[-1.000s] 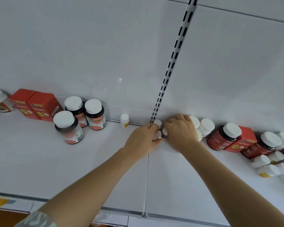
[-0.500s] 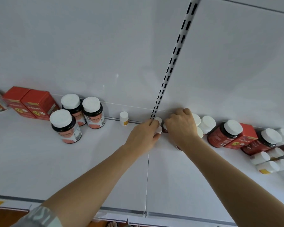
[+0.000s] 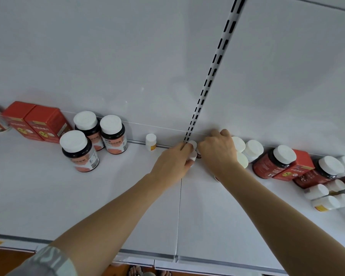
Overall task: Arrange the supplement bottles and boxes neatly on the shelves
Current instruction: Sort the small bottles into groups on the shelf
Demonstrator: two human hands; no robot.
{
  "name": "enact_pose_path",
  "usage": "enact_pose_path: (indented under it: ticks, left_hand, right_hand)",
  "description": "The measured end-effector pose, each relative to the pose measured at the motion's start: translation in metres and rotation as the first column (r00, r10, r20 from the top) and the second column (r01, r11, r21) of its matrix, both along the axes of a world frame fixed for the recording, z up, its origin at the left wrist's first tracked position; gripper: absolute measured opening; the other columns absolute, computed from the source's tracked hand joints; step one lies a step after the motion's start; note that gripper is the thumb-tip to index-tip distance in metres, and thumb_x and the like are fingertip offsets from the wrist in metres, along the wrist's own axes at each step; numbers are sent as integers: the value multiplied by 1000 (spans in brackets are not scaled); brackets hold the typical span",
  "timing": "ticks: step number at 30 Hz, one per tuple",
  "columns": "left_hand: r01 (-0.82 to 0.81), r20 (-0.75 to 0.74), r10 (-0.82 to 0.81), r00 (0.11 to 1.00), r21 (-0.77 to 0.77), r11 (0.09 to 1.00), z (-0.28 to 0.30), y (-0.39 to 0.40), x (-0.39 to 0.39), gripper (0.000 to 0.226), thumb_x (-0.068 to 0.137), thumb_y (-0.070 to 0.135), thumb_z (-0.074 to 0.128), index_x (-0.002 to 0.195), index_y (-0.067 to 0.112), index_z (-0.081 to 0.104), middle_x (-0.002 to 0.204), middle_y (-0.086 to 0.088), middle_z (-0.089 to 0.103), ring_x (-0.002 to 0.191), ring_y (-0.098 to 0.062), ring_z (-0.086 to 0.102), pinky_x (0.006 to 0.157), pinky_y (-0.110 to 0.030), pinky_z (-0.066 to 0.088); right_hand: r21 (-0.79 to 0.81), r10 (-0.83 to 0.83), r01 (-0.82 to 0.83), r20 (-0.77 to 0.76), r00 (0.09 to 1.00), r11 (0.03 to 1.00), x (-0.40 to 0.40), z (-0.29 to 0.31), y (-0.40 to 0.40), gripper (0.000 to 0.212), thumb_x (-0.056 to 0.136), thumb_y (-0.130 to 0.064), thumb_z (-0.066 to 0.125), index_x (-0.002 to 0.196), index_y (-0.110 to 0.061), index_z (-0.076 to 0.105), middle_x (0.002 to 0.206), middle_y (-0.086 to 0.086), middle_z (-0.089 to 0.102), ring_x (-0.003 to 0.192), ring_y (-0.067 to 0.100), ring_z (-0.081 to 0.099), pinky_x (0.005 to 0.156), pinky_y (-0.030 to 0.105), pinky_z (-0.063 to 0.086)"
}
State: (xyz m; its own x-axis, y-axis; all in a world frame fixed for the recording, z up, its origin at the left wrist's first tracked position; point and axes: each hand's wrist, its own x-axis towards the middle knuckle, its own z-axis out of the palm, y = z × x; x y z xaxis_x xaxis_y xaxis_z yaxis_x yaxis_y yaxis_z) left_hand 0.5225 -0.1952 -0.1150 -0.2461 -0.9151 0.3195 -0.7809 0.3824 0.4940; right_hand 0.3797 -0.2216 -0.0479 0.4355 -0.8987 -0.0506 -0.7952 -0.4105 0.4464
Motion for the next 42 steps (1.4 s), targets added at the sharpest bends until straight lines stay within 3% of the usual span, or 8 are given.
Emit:
enact_pose_path:
  ticks: [6, 11, 15, 19, 23, 32, 37, 42]
  left_hand:
    - [0, 33, 1, 999, -31, 1000, 2, 2, 1, 28, 85, 21, 69, 108, 9, 61, 98, -7, 62, 74, -31, 60, 52, -31, 38]
    - [-35, 89, 42, 995, -73, 997, 12, 3, 4, 37, 84, 33, 70, 114, 14, 60, 110, -2, 61, 98, -25, 59, 63, -34, 47]
    - [-12, 67, 25, 997, -189, 982, 30, 4, 1, 30, 85, 28, 68, 108, 9, 63, 109, -6, 63, 101, -30, 59, 77, -40, 52]
    - [-9, 79, 31, 996, -267, 964, 50, 3, -12, 29, 89, 28, 63, 111, 8, 63, 112, -7, 62, 109, -29, 55, 89, -41, 49]
    - [33, 93, -4, 996, -322, 946, 69, 12, -42, 32, 90, 29, 60, 113, 7, 63, 113, -8, 61, 110, -29, 54, 92, -41, 47]
    - [91, 50, -78, 996, -382, 920, 88, 54, -178, 28, 90, 25, 61, 111, 6, 64, 110, -8, 63, 107, -29, 56, 93, -40, 45]
    - [104, 45, -95, 994, -320, 942, 72, 79, -264, 29, 91, 23, 59, 115, 8, 64, 108, -6, 64, 101, -27, 57, 90, -38, 47]
    - [151, 133, -132, 982, -148, 977, 59, 85, -315, 37, 91, 20, 57, 126, 10, 58, 117, -6, 60, 108, -27, 54, 90, -40, 47]
  right_hand:
    - [-14, 7, -6, 38, 999, 1000, -3, 1, 4, 21, 75, -8, 57, 65, -25, 48, 70, -6, 62, 86, 24, 52, 77, 35, 37]
    - [-119, 30, -19, 89, 996, 993, -13, 16, 14, 17, 62, -5, 65, 57, -20, 58, 57, -3, 58, 70, 25, 57, 66, 33, 44]
    - [-189, 28, 7, 179, 983, 982, -26, 29, 27, 12, 71, -6, 61, 64, -16, 62, 63, 0, 59, 77, 27, 57, 73, 37, 46]
    - [-205, 6, 52, 274, 962, 977, -53, 37, 46, 18, 86, -18, 51, 84, -14, 69, 85, 2, 67, 99, 29, 57, 88, 38, 41]
    - [-285, 31, 75, 350, 936, 956, -94, 40, 72, 24, 90, -27, 55, 92, -9, 71, 93, 7, 70, 103, 33, 59, 88, 43, 44]
    - [-290, -10, 173, 489, 872, 941, -234, 29, 124, 24, 88, -29, 56, 94, -10, 69, 94, 5, 68, 99, 32, 58, 87, 42, 45]
    - [-242, -75, 219, 492, 868, 945, -326, 21, 147, 17, 87, -24, 61, 92, -11, 70, 92, 5, 68, 96, 31, 58, 81, 40, 45]
    - [-141, -175, 269, 470, 865, 953, -386, 16, 156, 17, 87, -17, 59, 100, -11, 69, 98, 5, 68, 104, 32, 54, 84, 41, 47]
